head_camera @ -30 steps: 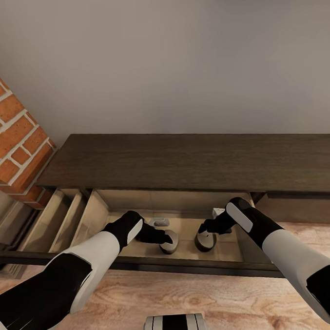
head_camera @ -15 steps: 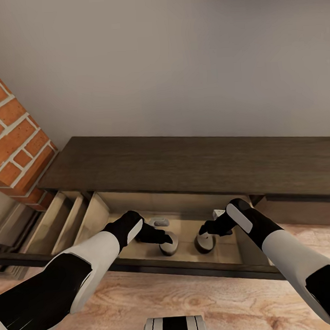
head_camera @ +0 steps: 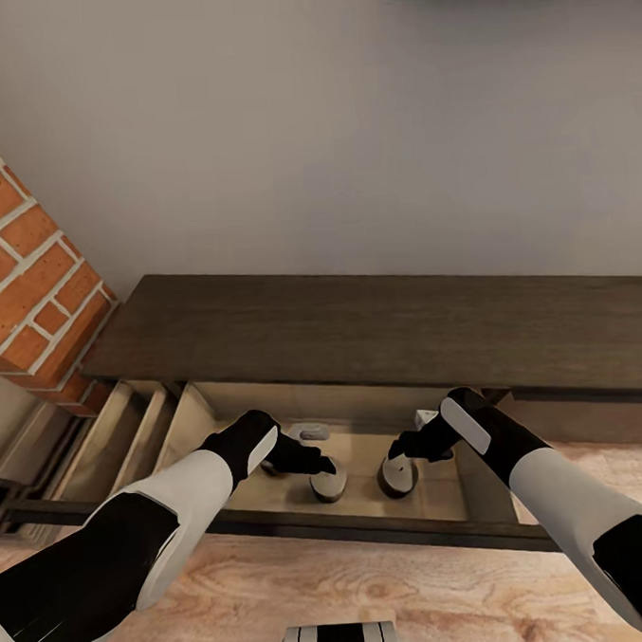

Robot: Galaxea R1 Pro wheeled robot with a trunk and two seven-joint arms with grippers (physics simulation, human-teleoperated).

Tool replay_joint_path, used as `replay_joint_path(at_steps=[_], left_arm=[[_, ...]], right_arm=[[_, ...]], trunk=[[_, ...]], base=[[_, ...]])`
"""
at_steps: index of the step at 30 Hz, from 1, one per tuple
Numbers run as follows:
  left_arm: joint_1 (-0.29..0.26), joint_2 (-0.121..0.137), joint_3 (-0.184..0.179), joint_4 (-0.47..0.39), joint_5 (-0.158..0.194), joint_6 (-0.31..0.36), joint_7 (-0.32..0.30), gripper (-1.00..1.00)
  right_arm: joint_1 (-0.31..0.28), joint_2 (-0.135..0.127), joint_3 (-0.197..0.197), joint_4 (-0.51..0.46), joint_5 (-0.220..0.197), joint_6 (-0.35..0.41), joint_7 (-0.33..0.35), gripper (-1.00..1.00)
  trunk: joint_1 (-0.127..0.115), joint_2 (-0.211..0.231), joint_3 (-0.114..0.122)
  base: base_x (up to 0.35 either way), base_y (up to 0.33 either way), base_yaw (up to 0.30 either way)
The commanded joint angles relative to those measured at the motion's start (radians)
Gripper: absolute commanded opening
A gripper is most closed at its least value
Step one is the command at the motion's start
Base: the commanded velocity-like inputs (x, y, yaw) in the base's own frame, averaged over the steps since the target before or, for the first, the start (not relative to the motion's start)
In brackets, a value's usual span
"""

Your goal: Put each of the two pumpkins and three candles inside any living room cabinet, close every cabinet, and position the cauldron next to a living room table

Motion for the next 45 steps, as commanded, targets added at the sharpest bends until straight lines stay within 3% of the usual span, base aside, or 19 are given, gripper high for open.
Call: replay_joint_path(at_steps=[1,30,45], left_arm=[[-0.001,0.000,-0.007,0.000,0.008,0.003,0.000,1.00],[-0.001,0.000,-0.007,0.002,0.008,0.003,0.000,1.00],[-0.001,0.000,-0.007,0.002,0.008,0.003,0.001,1.00]], right_arm=[[-0.001,-0.002,0.006,-0.002,-0.010,0.001,-0.008,1.00],[0.021,0.000,0.008,-0.003,-0.007,0.001,-0.004,1.00],[0.021,0.000,0.008,-0.003,-0.007,0.001,-0.009,1.00]], trunk=[[-0.004,0.007,0.003],[-0.115,0.210,0.094],[-0.173,0.315,0.161]], base=[[0.000,0.000,0.000],[0.000,0.000,0.000],[0.000,0.000,0.000]])
